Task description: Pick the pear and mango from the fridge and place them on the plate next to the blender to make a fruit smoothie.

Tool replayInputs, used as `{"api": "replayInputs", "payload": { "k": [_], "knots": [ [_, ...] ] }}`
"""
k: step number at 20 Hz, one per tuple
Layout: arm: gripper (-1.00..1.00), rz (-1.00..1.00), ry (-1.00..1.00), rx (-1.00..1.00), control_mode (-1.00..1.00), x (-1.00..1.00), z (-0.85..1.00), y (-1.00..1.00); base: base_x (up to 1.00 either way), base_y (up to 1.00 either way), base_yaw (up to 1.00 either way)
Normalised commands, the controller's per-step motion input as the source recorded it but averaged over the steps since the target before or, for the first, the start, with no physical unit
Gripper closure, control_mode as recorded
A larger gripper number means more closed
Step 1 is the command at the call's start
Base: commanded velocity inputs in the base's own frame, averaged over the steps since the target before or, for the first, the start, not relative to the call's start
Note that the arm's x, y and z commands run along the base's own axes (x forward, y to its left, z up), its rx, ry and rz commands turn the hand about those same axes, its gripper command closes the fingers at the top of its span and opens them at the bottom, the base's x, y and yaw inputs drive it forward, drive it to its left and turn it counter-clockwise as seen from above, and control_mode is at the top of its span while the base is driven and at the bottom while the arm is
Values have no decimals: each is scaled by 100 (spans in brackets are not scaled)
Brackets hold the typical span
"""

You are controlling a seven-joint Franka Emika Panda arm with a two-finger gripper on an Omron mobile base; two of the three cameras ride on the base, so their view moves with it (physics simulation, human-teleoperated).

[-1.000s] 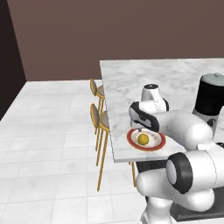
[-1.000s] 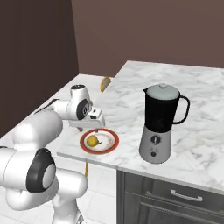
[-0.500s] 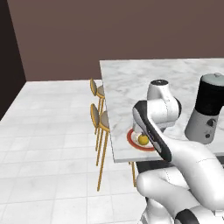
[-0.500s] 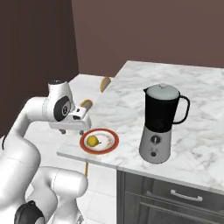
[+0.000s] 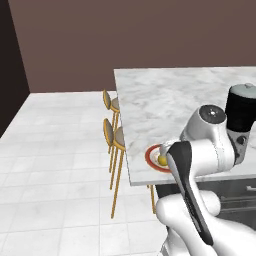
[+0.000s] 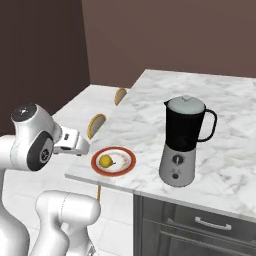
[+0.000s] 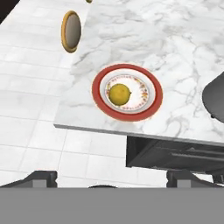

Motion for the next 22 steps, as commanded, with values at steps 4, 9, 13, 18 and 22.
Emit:
{"api": "replayInputs", "payload": {
  "k": [4,9,13,18,22],
  "knots": [
    [-100,0,-1,0,100,0,0,0,-2,0,0],
    [-100,0,0,0,100,0,0,0,-41,0,-33],
    [-100,0,0,0,100,0,0,0,-40,-5,-61],
    [-100,0,0,0,100,0,0,0,-45,-15,-67],
    [-100,0,0,0,100,0,0,0,-39,-8,-67]
  ]
}}
